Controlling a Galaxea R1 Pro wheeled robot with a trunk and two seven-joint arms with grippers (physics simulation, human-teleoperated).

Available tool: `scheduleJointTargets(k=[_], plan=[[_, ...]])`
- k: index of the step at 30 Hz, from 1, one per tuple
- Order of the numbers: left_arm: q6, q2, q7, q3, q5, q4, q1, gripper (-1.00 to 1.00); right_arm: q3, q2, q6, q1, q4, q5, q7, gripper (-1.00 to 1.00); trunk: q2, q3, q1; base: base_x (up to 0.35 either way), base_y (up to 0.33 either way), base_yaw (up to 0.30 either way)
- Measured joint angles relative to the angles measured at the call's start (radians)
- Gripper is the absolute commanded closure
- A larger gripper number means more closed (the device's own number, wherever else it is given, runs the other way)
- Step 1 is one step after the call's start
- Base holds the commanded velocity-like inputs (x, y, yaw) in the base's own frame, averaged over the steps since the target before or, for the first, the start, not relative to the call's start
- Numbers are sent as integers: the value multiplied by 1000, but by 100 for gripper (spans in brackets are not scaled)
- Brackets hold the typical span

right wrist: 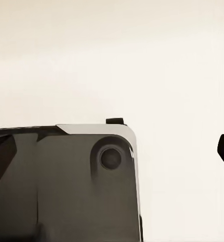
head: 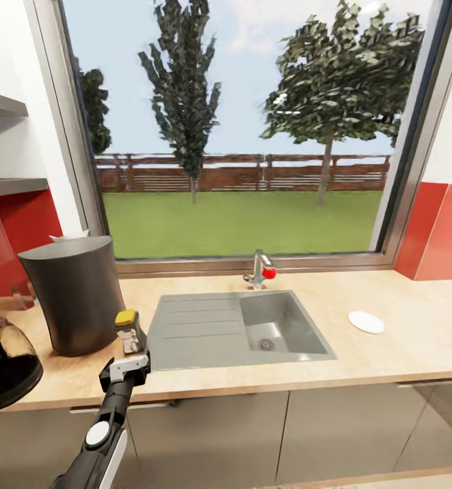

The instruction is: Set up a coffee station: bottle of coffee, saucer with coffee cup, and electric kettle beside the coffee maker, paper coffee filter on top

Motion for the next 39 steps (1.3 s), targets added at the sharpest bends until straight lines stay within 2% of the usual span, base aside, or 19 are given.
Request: scheduleJointTargets(k=[22, 39], plan=[[-1, 0, 0, 0, 1, 0, 0, -100, 0, 2, 0, 0, 0, -1, 0, -100, 0, 0, 0, -13, -6, 0], [-1, 0, 0, 0, 1, 0, 0, -100, -6, 3, 0, 0, 0, -3, 0, -100, 0, 0, 0, -307, 0, 0]])
